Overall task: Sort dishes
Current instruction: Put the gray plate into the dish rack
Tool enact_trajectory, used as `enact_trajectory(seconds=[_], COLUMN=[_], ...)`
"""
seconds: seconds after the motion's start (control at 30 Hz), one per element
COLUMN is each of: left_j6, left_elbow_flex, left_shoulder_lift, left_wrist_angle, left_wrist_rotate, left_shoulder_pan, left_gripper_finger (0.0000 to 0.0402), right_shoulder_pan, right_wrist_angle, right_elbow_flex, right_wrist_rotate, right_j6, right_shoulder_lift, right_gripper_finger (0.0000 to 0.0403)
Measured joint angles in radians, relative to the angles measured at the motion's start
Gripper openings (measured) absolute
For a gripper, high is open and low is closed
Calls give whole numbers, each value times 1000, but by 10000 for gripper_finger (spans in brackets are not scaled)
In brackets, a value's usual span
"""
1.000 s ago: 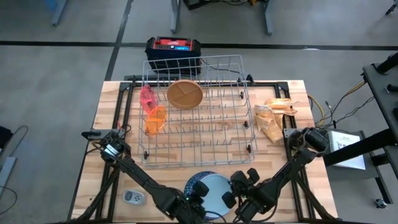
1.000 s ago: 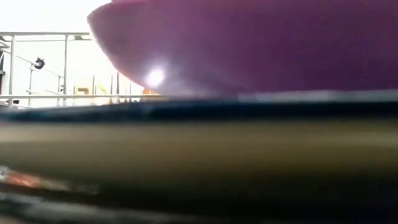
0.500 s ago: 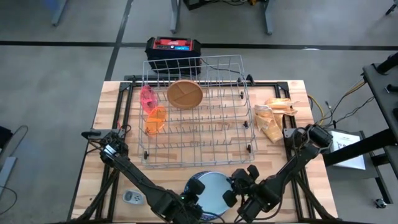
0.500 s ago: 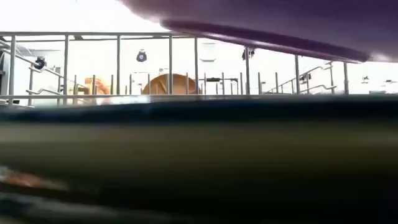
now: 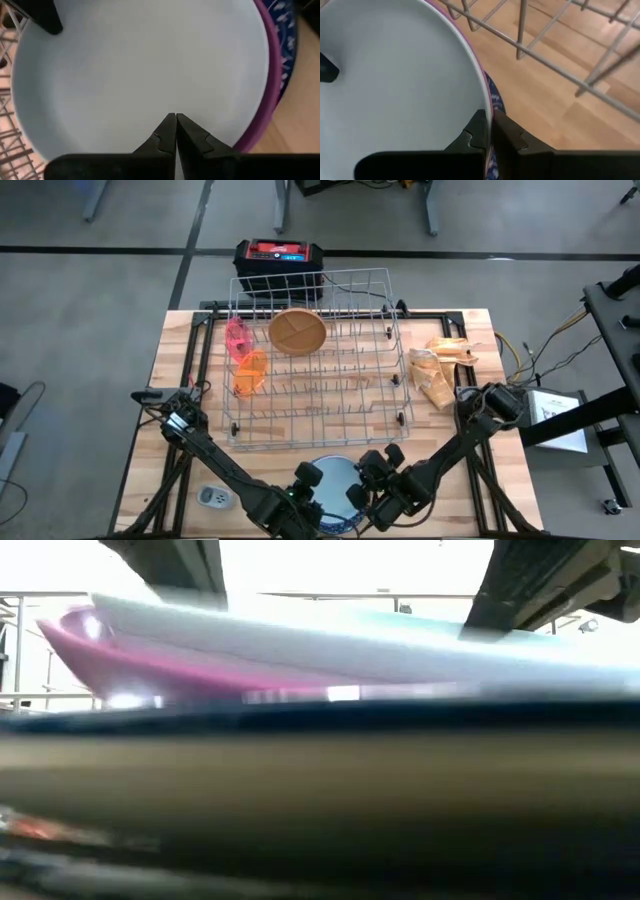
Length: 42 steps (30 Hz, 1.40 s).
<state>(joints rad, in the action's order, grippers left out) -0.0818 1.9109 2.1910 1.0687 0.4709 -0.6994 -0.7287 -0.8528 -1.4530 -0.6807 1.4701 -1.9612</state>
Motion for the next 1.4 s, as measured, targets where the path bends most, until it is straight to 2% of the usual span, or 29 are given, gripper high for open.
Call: enact_trajectory(seconds=[0.17,0.43,0.67,0.77,0.87,0.93,1.03,1.1,1.2,1.4], left_j6=[-28,-36,-21,-17,-15,-12,-6,-6,-6,-12], left_elbow_flex=[-57,-105,-19,17,43,52,59,59,59,59], left_shoulder_lift=[-1,-1,-13,-13,-12,-12,-12,-12,-13,-13], left_wrist_angle=[-22,-55,6,28,34,35,36,39,39,41], left_wrist_rotate=[0,17,43,43,43,43,43,43,44,44], left_shoulder_pan=[0,0,-12,-15,-15,-15,-16,-17,-18,-18], left_gripper_finger=[0,0,0,0,0,0,0,0,0,0], right_shoulder_pan=[16,28,29,18,27,19,18,9,11,17], right_wrist_angle=[23,27,31,68,85,69,79,58,80,69], right_elbow_flex=[1,1,1,1,-3,3,-3,1,-1,1], right_wrist_rotate=[-2,8,23,-60,50,-15,-6,-55,11,52], right_j6=[-54,-81,-89,-87,-156,-130,-134,-110,-127,-119], right_shoulder_lift=[0,0,2,2,4,4,10,11,11,11], right_gripper_finger=[27,5,6,5,2,2,1,1,1,17])
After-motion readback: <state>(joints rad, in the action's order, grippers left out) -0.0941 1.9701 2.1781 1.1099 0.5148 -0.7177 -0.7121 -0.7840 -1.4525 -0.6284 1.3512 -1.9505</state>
